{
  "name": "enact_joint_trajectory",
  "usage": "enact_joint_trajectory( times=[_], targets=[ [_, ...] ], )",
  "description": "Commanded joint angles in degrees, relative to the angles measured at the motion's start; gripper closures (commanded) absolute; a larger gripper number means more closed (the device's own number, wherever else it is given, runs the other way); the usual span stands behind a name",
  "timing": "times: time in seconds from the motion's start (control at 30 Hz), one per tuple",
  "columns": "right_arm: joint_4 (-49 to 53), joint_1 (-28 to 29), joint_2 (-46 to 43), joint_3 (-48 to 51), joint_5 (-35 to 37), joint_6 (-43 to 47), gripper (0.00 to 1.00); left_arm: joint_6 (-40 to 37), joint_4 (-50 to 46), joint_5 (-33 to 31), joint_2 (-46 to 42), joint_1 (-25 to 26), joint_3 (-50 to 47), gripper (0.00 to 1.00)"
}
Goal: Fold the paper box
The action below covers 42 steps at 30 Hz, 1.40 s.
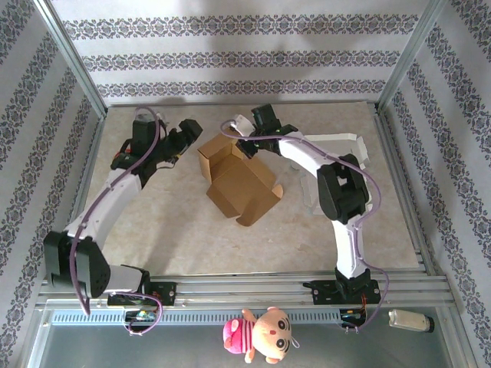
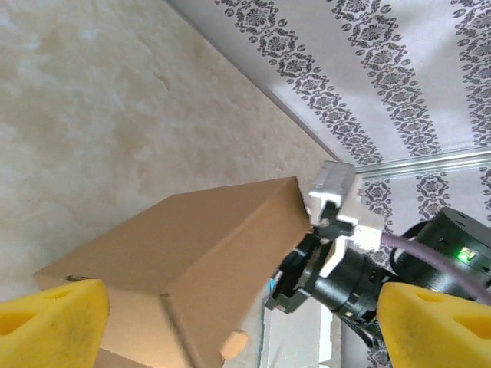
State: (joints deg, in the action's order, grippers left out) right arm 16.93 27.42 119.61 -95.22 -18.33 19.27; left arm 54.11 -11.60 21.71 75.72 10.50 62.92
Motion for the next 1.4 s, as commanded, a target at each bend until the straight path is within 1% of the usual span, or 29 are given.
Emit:
enact_joint_trajectory(
  times=[0.0, 0.1, 0.2, 0.3, 0.4, 0.47, 0.57, 0.67, 0.77, 0.83, 0.9, 1.0, 1.07, 1.1, 1.17, 1.2, 1.27, 1.3, 1.37],
  targets=[
    [0.2, 1.7, -5.0, 6.0, 1.1, -10.3, 0.96, 3.3, 1.4, -0.4, -3.3, 0.7, -4.9, 0.09],
    [-5.7, 3.1, -7.3, 12.9, 3.6, -11.9, 0.96, 3.2, 0.4, -0.8, -5.5, 1.0, -7.8, 0.08],
    [-10.5, 4.5, -7.0, 16.5, 6.3, -15.3, 0.93, 2.6, 1.6, -1.4, -6.4, 1.1, -10.5, 0.07],
    [-13.1, 5.5, -5.5, 17.3, 8.5, -17.4, 0.9, 1.5, 3.3, -0.8, -5.4, 1.2, -12.2, 0.07],
    [-17.1, 6.3, -4.8, 18.8, 9.0, -17.8, 0.85, 2.2, 5.0, 0.6, -3.0, 1.3, -13.5, 0.07],
    [-19.5, 6.6, -5.0, 20.0, 9.1, -18.2, 0.8, 3.1, 6.6, 1.7, -1.6, 1.3, -14.3, 0.07],
    [-23.8, 6.6, -5.7, 21.6, 9.7, -20.9, 0.75, 3.6, 8.7, 2.2, 0.0, 1.3, -14.9, 0.07],
    [-29.3, 6.5, -5.8, 23.1, 10.0, -23.4, 0.72, 3.9, 9.7, 2.4, 0.8, 1.4, -14.9, 0.07],
    [-33.7, 6.5, -5.3, 23.9, 11.2, -25.1, 0.71, 4.0, 9.4, 2.4, 0.7, 1.3, -14.6, 0.07],
    [-33.5, 6.4, -4.6, 23.0, 11.6, -26.1, 0.73, 3.8, 8.8, 2.4, 0.2, 1.4, -14.3, 0.07],
    [-33.3, 6.5, -4.2, 22.4, 12.7, -27.2, 0.77, 3.6, 8.2, 2.1, -0.5, 1.3, -14.2, 0.07],
    [-33.7, 6.8, -4.4, 22.7, 14.8, -27.7, 0.86, 3.5, 7.1, 1.4, -1.9, 1.3, -14.3, 0.07],
    [-34.7, 7.0, -4.9, 23.6, 16.4, -27.8, 0.95, 3.8, 7.1, 1.3, -2.7, 1.3, -14.6, 0.07],
    [-34.9, 7.2, -5.2, 24.0, 17.1, -27.7, 0.96, 3.9, 7.0, 1.2, -3.0, 1.3, -14.6, 0.07],
    [-35.1, 7.3, -5.3, 24.4, 17.9, -27.5, 0.96, 3.9, 6.6, 1.0, -3.7, 1.3, -14.6, 0.07],
    [-34.9, 7.5, -5.4, 24.4, 17.8, -27.4, 0.93, 3.9, 6.6, 0.8, -4.0, 1.3, -14.5, 0.07],
    [-34.4, 7.6, -5.5, 24.4, 17.9, -27.7, 0.78, 3.8, 6.3, 0.5, -4.5, 1.3, -14.4, 0.07],
    [-34.1, 7.6, -5.7, 24.5, 17.9, -28.0, 0.75, 3.8, 6.1, 0.3, -4.7, 1.3, -14.4, 0.07],
    [-33.7, 7.8, -5.9, 24.6, 18.3, -28.2, 0.74, 3.6, 5.9, -0.1, -5.2, 1.3, -14.3, 0.07]
  ],
)
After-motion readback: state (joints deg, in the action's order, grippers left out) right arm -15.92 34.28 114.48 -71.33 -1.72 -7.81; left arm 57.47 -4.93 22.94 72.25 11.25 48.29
